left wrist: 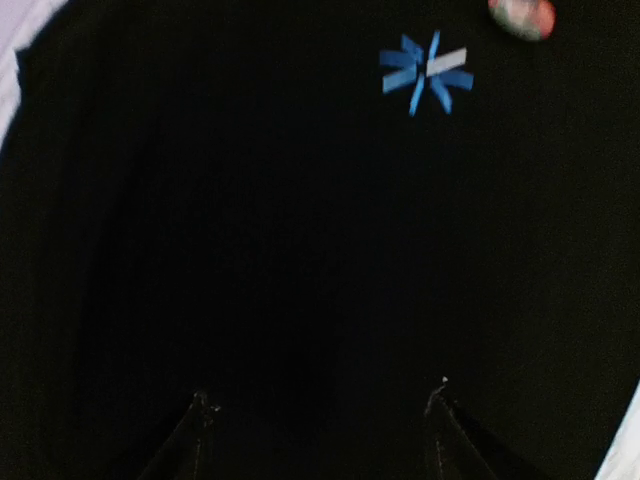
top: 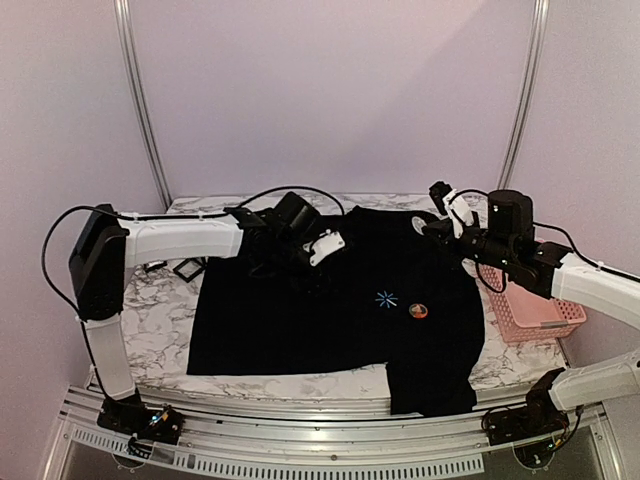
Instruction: Pin the brooch onto the clothing
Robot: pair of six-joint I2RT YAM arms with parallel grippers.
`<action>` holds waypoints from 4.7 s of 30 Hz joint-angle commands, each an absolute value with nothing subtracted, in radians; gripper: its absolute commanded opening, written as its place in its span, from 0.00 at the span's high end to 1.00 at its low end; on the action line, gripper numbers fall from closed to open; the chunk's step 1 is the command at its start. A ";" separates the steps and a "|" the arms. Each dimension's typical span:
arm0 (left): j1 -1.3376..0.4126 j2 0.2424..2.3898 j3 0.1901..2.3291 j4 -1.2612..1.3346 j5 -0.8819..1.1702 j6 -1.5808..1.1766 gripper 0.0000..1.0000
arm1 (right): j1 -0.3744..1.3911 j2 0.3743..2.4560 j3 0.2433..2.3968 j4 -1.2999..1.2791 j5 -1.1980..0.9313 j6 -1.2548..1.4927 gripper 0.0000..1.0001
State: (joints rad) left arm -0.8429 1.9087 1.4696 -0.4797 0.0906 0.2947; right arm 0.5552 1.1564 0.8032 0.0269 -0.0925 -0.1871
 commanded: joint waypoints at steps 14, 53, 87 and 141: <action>-0.698 1.622 0.730 -0.490 -0.190 1.064 0.29 | 0.560 1.333 0.744 0.085 -0.062 -0.039 1.00; -0.844 2.015 1.344 -0.446 0.364 0.562 0.47 | 0.627 1.529 0.694 0.394 -0.235 -0.167 1.00; -0.914 1.834 1.346 -0.317 0.550 0.344 1.00 | 0.672 1.441 0.576 0.582 -0.383 -0.167 1.00; -0.807 1.879 1.245 -0.142 0.640 0.281 1.00 | 0.763 1.652 0.566 0.808 -0.327 -0.204 1.00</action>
